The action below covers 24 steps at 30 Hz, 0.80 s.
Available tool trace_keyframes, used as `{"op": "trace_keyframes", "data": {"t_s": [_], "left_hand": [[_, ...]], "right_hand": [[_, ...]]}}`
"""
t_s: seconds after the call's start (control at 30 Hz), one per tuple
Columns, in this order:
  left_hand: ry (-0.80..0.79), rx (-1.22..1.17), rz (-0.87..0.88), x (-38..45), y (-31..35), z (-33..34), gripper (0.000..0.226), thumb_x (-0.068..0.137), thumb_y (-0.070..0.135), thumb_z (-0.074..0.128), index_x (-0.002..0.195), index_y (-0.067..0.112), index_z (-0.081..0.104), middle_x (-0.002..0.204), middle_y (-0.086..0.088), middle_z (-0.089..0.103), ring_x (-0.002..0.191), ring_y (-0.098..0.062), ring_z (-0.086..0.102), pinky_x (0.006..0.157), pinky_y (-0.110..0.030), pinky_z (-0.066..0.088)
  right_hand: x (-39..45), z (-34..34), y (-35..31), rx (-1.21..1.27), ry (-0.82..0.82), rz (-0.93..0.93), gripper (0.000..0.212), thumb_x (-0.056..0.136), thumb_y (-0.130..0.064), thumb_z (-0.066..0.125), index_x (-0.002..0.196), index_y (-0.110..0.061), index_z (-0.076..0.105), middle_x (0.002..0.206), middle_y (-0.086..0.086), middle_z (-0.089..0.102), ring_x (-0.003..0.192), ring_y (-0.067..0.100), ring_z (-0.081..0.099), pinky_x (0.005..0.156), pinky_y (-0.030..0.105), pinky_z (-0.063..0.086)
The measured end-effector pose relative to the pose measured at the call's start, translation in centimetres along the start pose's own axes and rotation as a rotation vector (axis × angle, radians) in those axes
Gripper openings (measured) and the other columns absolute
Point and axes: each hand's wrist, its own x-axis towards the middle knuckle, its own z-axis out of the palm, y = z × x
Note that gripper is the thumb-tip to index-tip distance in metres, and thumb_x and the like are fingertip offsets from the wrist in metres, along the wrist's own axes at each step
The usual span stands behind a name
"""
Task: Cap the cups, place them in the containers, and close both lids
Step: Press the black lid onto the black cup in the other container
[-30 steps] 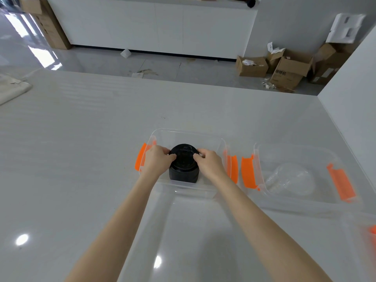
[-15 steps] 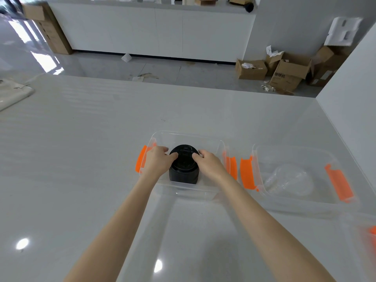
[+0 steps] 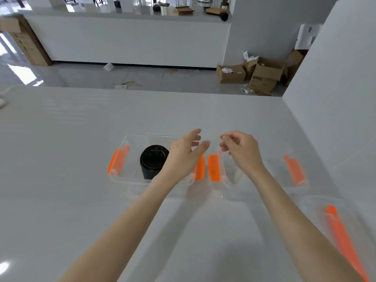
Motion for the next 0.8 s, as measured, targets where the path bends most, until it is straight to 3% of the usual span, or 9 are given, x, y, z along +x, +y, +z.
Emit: {"op": "trace_keyframes", "data": {"t_s": [0.13,0.23,0.3,0.37,0.4,0.47,0.63,0.73,0.8], "left_hand": [[-0.087,-0.011,0.0,0.1,2.0,3.9,0.04,0.091,0.027,0.05,0.128,0.011,0.052,0.124,-0.004,0.063,0.11,-0.012,0.058,0.083,-0.012,0.036],[-0.121,-0.01,-0.055,0.4,2.4,6.8,0.04,0.089,0.025,0.052,0.125,0.009,0.055,0.123,-0.008,0.064,0.107,-0.015,0.06,0.095,-0.023,0.043],[-0.146,0.012,-0.099,1.2,2.6,8.5,0.039,0.089,0.025,0.053,0.123,0.008,0.056,0.117,-0.007,0.066,0.104,-0.017,0.061,0.089,-0.021,0.041],[-0.185,0.069,-0.11,2.1,2.3,10.2,0.02,0.088,0.023,0.052,0.096,0.007,0.062,0.089,-0.008,0.061,0.08,-0.016,0.055,0.066,-0.019,0.035],[-0.194,0.101,-0.125,2.8,2.3,11.3,0.017,0.088,0.022,0.052,0.077,0.008,0.055,0.077,-0.01,0.052,0.069,-0.018,0.045,0.056,-0.02,0.029],[-0.223,0.166,-0.171,3.7,1.8,12.6,0.035,0.087,0.021,0.052,0.058,0.014,0.033,0.064,-0.007,0.04,0.063,-0.02,0.035,0.053,-0.02,0.026],[-0.292,0.367,-0.251,5.1,1.0,15.2,0.042,0.089,0.018,0.048,0.053,0.01,0.028,0.058,-0.002,0.033,0.07,-0.026,0.042,0.054,-0.028,0.031],[-0.288,0.432,-0.26,5.6,0.5,16.2,0.042,0.089,0.013,0.047,0.053,0.01,0.027,0.058,-0.002,0.033,0.065,-0.025,0.042,0.048,-0.027,0.029],[-0.262,0.462,-0.253,5.8,0.3,16.5,0.041,0.088,0.007,0.046,0.052,0.01,0.026,0.06,-0.004,0.038,0.066,-0.028,0.045,0.051,-0.027,0.032]], "right_hand": [[0.6,-4.4,2.8,-0.086,0.097,0.064,0.014,0.085,-0.011,0.055,0.088,-0.012,0.069,0.081,0.011,0.07,0.079,0.024,0.066,0.075,0.029,0.049],[0.9,-7.0,4.6,-0.233,0.082,0.11,0.02,0.086,-0.013,0.057,0.099,-0.007,0.07,0.088,0.006,0.068,0.087,0.02,0.062,0.065,0.006,0.039],[1.2,-8.2,6.0,-0.32,0.044,0.145,0.024,0.087,-0.015,0.057,0.107,-0.007,0.068,0.101,0.008,0.07,0.097,0.02,0.062,0.063,0.01,0.035],[1.6,-8.8,7.4,-0.365,0.002,0.2,0.03,0.088,-0.014,0.055,0.116,-0.008,0.064,0.118,0.01,0.067,0.111,0.022,0.059,0.077,0.017,0.036],[1.9,-9.2,8.1,-0.4,-0.027,0.23,0.034,0.088,-0.015,0.054,0.121,-0.008,0.06,0.124,0.01,0.064,0.116,0.022,0.057,0.083,0.02,0.036],[2.1,-9.3,9.1,-0.484,-0.091,0.274,0.04,0.09,-0.017,0.053,0.129,-0.008,0.053,0.131,0.011,0.059,0.122,0.025,0.052,0.094,0.024,0.036],[2.5,-9.3,10.7,-0.538,-0.21,0.342,0.045,0.092,-0.014,0.048,0.135,-0.002,0.044,0.126,0.016,0.06,0.118,0.03,0.053,0.093,0.03,0.04],[2.6,-9.0,11.4,-0.523,-0.208,0.319,0.04,0.09,-0.012,0.048,0.127,0.003,0.048,0.12,0.022,0.062,0.112,0.034,0.056,0.093,0.038,0.046],[2.6,-8.8,11.8,-0.511,-0.196,0.295,0.031,0.087,-0.011,0.049,0.113,0.006,0.057,0.103,0.024,0.066,0.099,0.036,0.06,0.083,0.04,0.049]]}}
